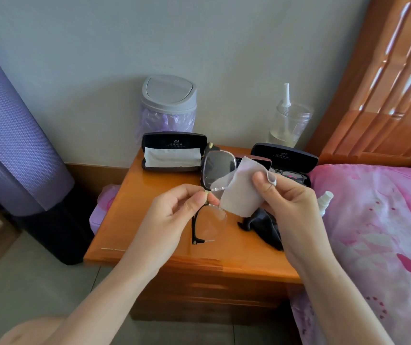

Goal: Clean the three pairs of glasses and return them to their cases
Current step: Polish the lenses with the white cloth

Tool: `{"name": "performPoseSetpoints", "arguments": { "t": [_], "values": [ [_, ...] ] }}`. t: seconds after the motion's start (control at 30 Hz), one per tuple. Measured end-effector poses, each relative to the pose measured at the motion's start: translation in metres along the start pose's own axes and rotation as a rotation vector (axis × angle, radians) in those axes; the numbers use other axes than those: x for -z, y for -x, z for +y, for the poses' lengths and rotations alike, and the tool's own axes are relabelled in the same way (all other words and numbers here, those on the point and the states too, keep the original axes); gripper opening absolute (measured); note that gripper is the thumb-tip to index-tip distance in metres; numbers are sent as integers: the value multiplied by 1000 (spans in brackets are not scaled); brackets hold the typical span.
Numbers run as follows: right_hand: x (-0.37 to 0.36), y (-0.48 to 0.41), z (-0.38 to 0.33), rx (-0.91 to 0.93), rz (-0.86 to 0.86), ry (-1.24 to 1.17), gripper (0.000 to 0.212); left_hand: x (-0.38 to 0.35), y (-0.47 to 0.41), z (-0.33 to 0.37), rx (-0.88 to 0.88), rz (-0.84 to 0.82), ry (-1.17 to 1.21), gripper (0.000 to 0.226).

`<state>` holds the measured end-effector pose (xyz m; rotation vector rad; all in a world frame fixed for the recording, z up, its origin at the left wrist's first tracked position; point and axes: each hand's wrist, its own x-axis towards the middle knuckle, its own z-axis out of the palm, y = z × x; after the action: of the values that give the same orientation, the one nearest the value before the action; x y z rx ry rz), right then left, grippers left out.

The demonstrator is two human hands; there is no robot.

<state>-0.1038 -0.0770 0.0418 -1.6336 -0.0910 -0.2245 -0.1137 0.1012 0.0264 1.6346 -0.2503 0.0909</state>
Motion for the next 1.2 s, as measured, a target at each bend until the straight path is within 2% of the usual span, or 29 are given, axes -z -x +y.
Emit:
{"name": "performPoseSetpoints", "arguments": {
  "t": [0.17, 0.33, 0.43, 0.53, 0.77, 1.0, 1.1, 1.2],
  "values": [
    [-4, -2, 1, -34, -32, -28, 33, -2, 0, 0, 10, -82, -43, 26],
    [-5, 0, -1, -67, -118, -68, 21, -2, 0, 0, 1, -149, -76, 27],
    [-5, 1, -1, -131, -153, -88, 26, -2, 0, -1, -1, -164, -121, 24],
    [-9, 2, 1, -171, -175, -93, 33, -3, 1, -2, 5, -160, -164, 23],
    [-14, 6, 2, -111, -185, -42, 21, -5, 2, -3, 4, -121, -183, 18],
    [-8, 3, 5, -170, -195, -120, 33, -4, 1, 1, -25, -30, -96, 15],
    [-7, 3, 5, -167, -207, -138, 32, -3, 0, -2, -15, 64, -23, 30],
    [-7, 4, 2, -169, -174, -162, 29, -1, -1, -2, 48, 12, 74, 54]
  ]
}}
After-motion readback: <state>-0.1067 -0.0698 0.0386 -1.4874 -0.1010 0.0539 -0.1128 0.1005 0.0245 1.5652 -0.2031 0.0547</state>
